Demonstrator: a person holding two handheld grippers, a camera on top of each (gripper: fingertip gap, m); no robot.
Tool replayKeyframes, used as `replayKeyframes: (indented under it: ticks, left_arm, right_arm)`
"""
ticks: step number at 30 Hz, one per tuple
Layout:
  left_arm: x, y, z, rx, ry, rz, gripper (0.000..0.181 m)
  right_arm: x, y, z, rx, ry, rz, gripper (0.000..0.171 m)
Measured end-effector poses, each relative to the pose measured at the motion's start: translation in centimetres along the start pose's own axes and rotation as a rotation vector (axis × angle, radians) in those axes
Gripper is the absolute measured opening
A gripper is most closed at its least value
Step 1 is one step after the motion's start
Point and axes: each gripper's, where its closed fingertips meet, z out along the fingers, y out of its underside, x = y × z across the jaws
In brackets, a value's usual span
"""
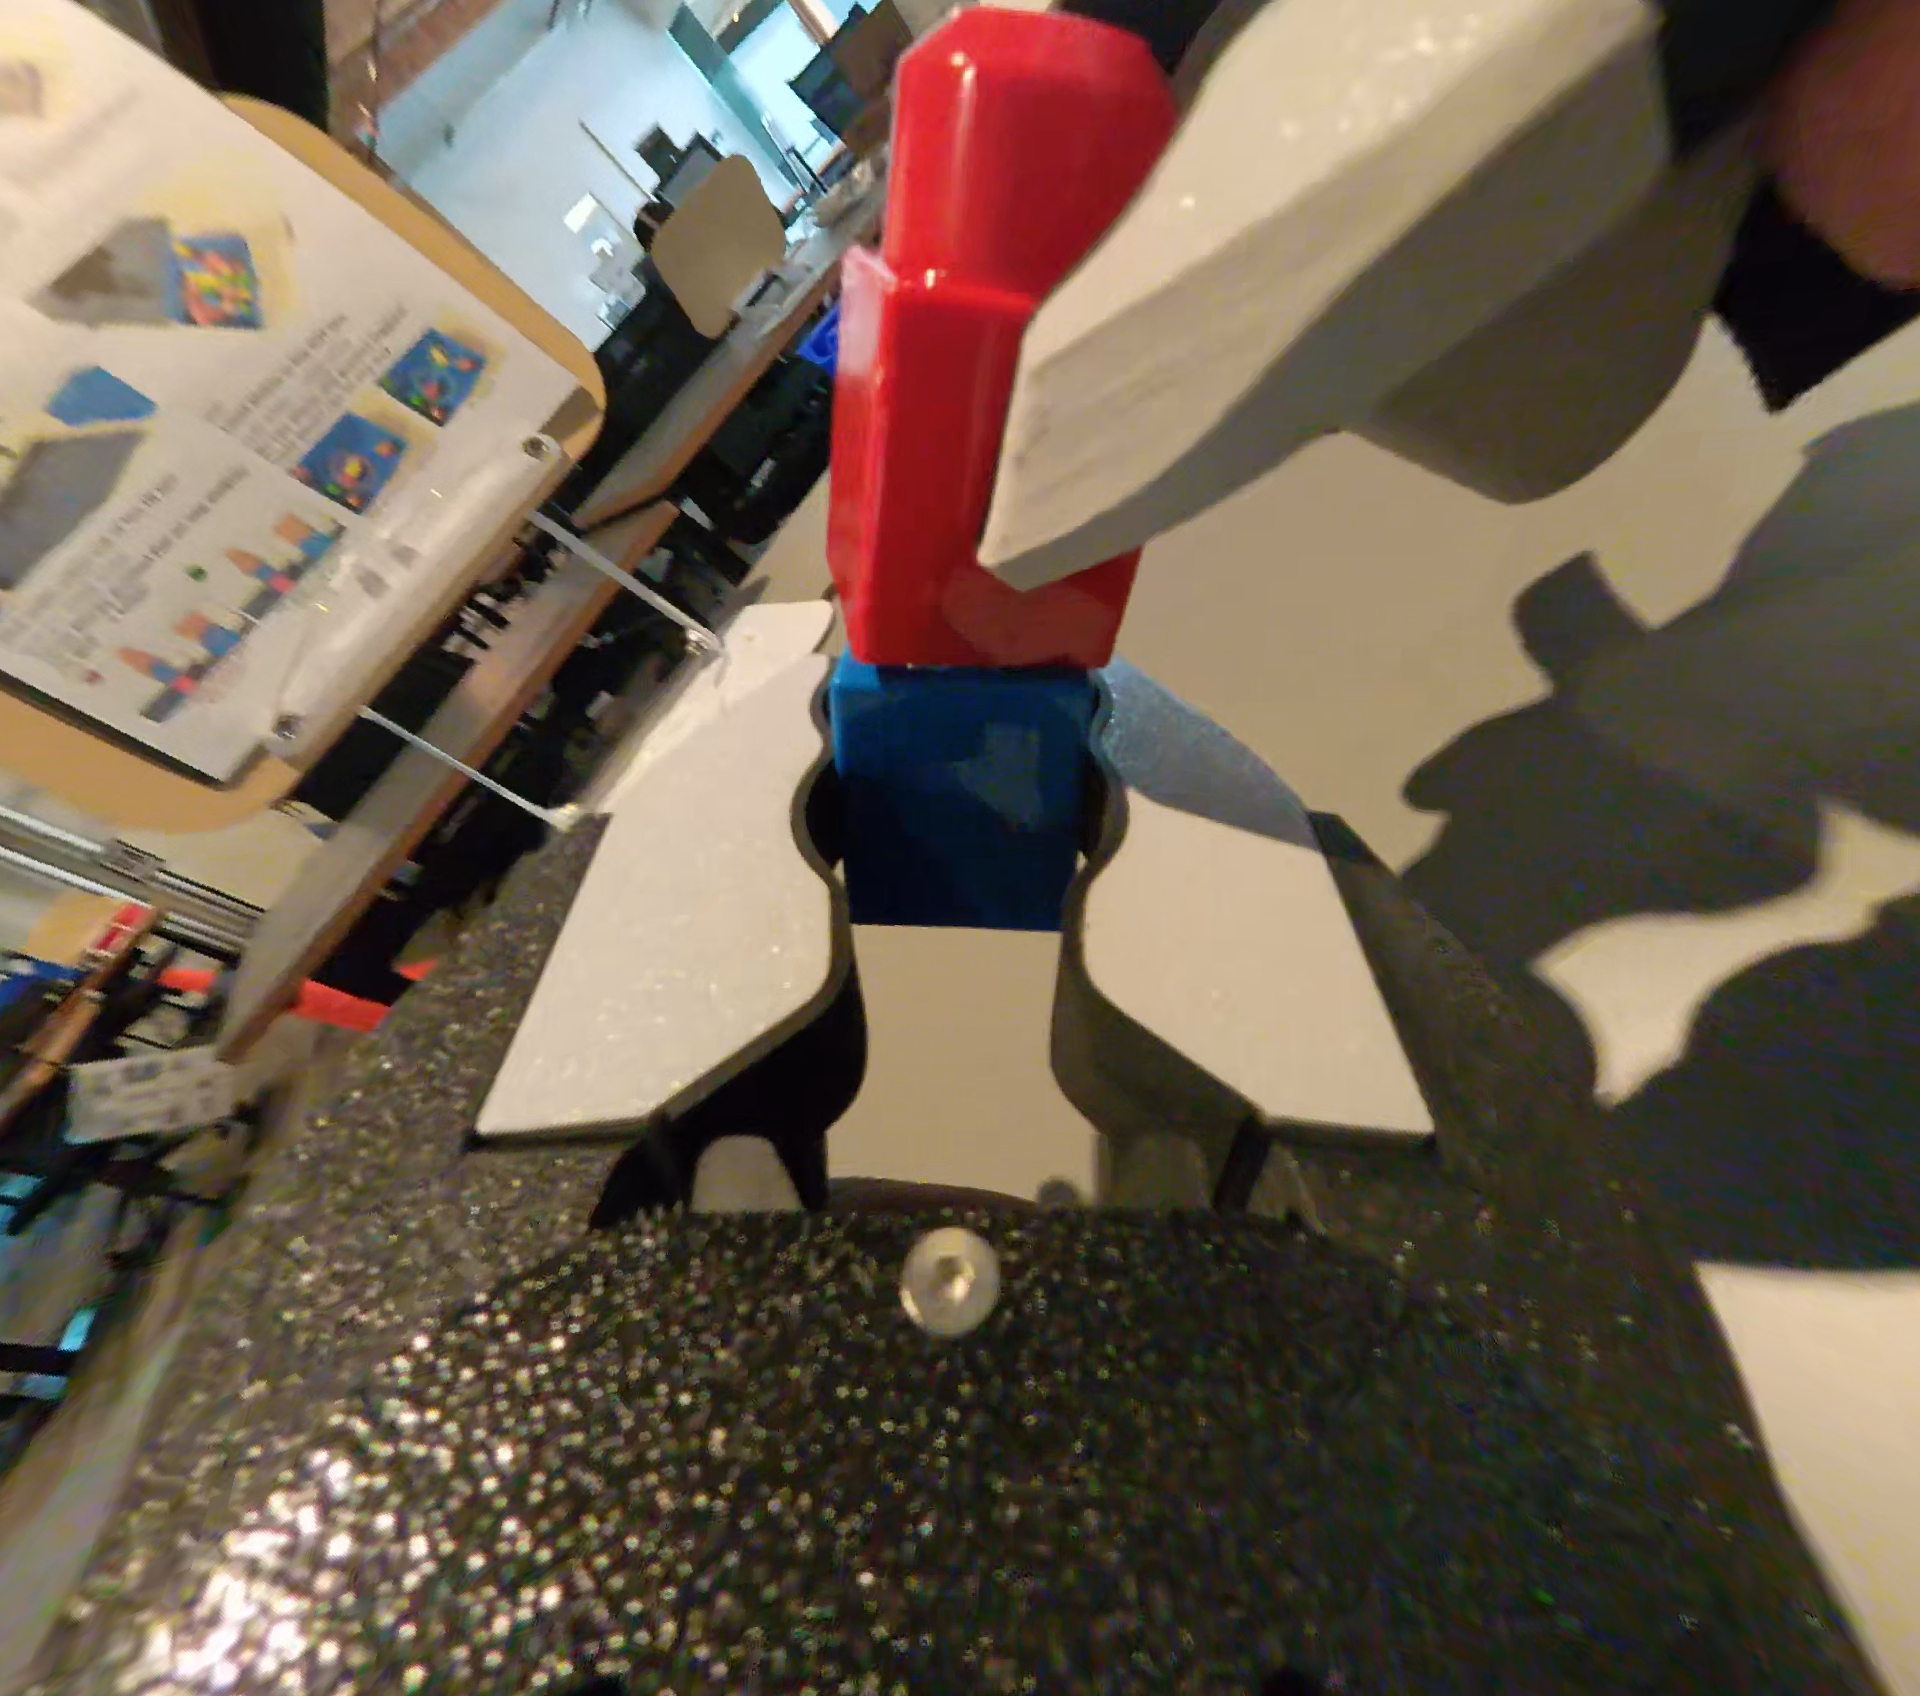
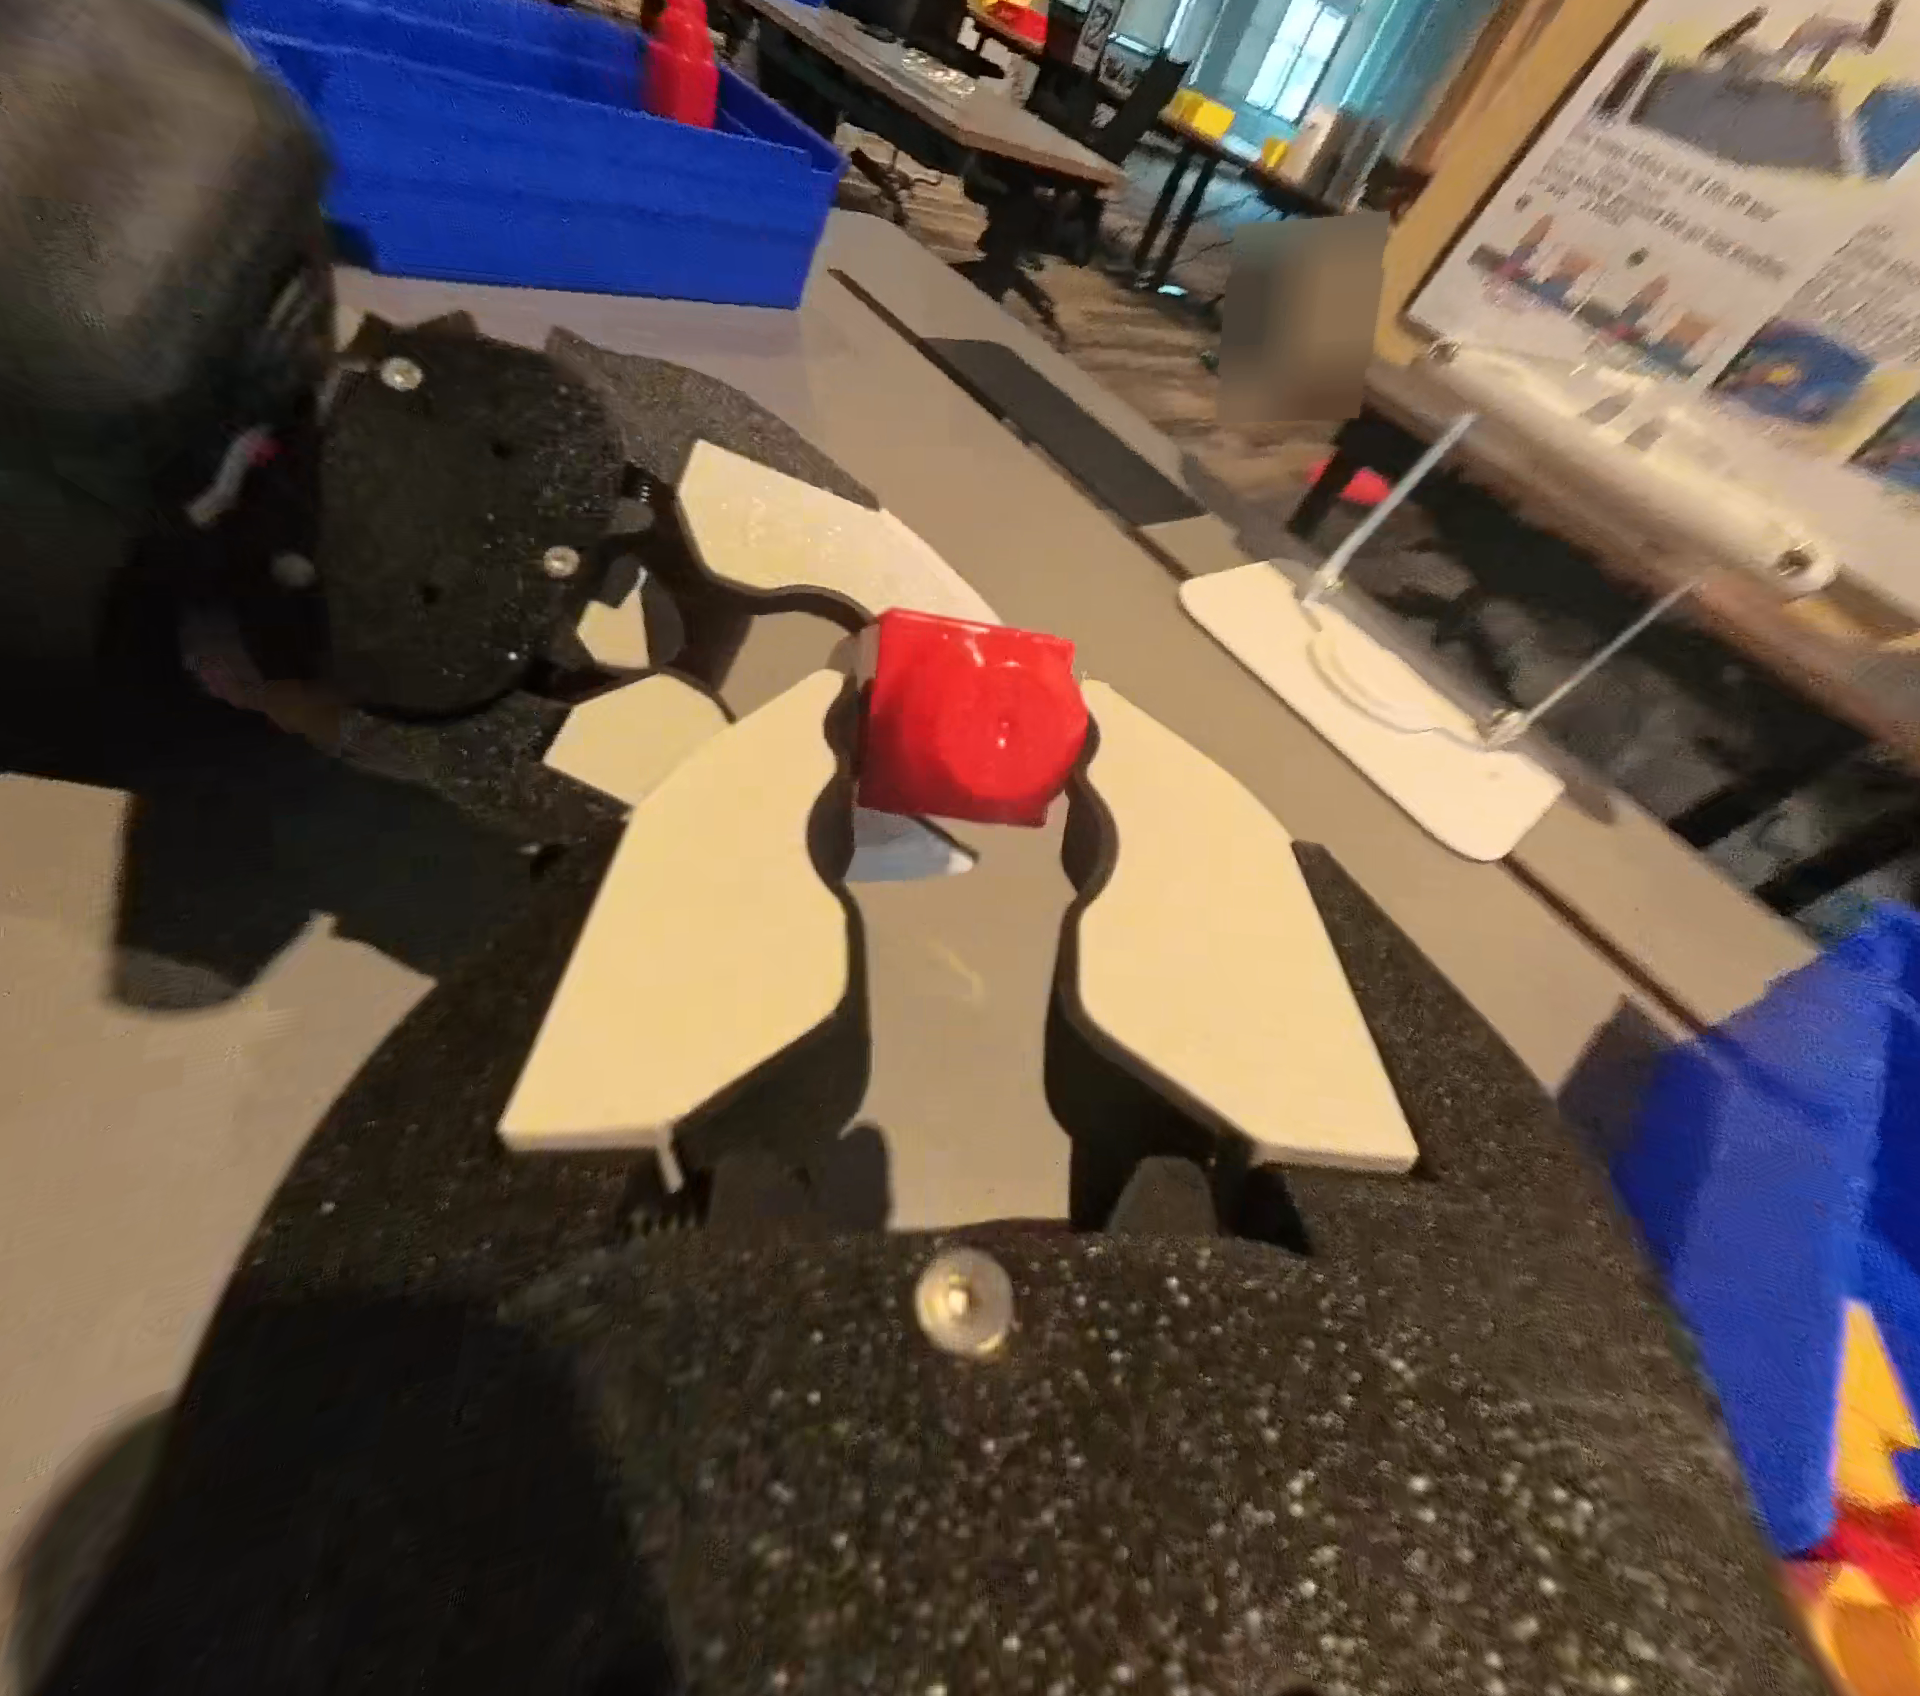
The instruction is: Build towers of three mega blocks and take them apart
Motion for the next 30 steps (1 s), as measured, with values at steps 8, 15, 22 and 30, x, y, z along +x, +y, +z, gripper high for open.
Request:
replayKeyframes:
  ticks: [8,15,22,30]
  left_arm:
    - [1.5,-0.1,0.3,-0.019,0.162,-0.264,0.041]
    - [2.2,2.0,0.8,-0.105,0.286,-0.546,0.040]
    - [-0.3,3.3,0.3,-0.073,0.213,-0.515,0.041]
    - [0.6,3.2,0.6,-0.100,0.219,-0.430,0.041]
  right_arm:
    - [-0.2,-1.2,-0.2,0.035,0.129,-0.230,0.038]
    - [3.4,-4.0,-3.3,0.188,0.407,-0.334,0.037]
    - [15.3,0.5,-9.8,0.048,0.780,-0.156,0.037]
    - [21.7,12.6,-12.0,-0.407,0.861,0.071,0.047]
